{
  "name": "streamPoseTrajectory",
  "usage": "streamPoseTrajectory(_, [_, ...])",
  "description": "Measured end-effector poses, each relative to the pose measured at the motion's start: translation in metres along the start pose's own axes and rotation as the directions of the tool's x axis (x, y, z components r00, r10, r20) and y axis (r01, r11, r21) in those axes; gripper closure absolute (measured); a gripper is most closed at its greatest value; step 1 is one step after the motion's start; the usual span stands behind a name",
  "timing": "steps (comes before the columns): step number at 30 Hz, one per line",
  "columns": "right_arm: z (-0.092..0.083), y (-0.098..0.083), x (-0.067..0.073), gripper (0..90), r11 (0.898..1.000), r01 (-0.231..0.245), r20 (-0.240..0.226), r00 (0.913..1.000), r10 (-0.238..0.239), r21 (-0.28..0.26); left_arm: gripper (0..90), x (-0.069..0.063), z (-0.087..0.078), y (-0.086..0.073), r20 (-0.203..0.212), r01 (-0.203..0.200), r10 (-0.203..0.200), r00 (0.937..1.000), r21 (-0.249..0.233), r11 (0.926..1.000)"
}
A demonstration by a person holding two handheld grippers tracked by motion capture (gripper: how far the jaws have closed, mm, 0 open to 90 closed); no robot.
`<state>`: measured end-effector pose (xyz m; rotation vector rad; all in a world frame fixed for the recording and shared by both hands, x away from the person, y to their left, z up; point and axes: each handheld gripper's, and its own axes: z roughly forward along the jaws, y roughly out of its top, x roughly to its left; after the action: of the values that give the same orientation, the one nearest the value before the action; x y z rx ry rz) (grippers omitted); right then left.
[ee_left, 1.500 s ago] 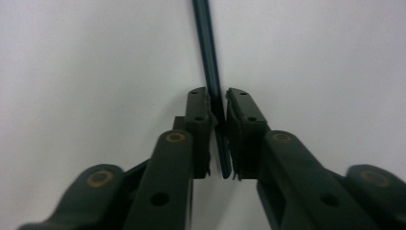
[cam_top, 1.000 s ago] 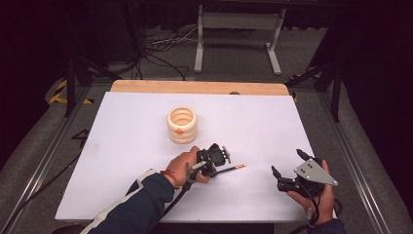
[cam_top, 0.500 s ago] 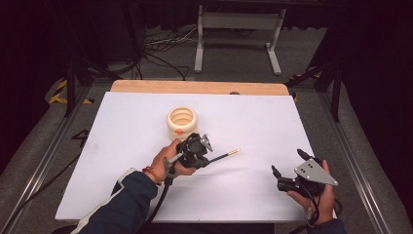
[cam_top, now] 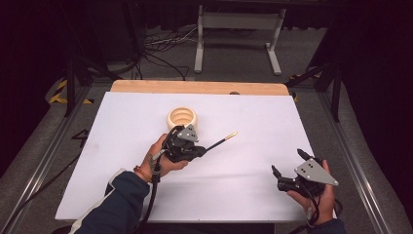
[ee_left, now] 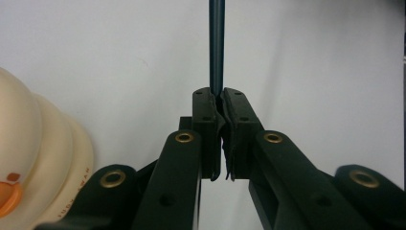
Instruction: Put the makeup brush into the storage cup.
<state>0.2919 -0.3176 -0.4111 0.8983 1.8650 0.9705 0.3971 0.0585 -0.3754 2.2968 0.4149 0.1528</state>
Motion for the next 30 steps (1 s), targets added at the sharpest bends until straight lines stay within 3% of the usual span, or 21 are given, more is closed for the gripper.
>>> streamPoseTrajectory(8, [0.000, 0.000, -0.001, 5.8, 1.000, -0.003, 0.008, 1.0000, 0.003, 0.002, 84.8, 0.004, -0.009, -0.003, 0.008, 0.005, -0.005, 1.0000, -0.063, 0.9980])
streamPoseTrajectory(15, [0.000, 0.000, 0.000, 5.9, 1.000, 0.000, 0.006, 1.0000, 0.000, 0.004, 84.8, 0.011, -0.021, -0.005, 0.002, 0.031, -0.031, 0.9995, -0.131, 0.9909])
streamPoseTrajectory(22, [0.000, -0.001, -0.001, 5.8, 1.000, -0.001, 0.003, 1.0000, 0.001, 0.004, 84.7, 0.022, -0.036, -0.010, 0.025, 0.072, -0.068, 0.9973, -0.219, 0.9730])
streamPoseTrajectory(28, [0.000, -0.001, -0.001, 5.7, 1.000, -0.003, 0.004, 1.0000, 0.003, 0.003, 84.8, 0.028, -0.048, -0.012, 0.001, 0.079, -0.081, 0.9967, -0.271, 0.9593])
streamPoseTrajectory(30, [0.000, -0.001, 0.000, 5.8, 1.000, 0.000, 0.003, 1.0000, 0.000, 0.003, 84.7, 0.030, -0.053, -0.012, -0.006, 0.087, -0.093, 0.9957, -0.300, 0.9499])
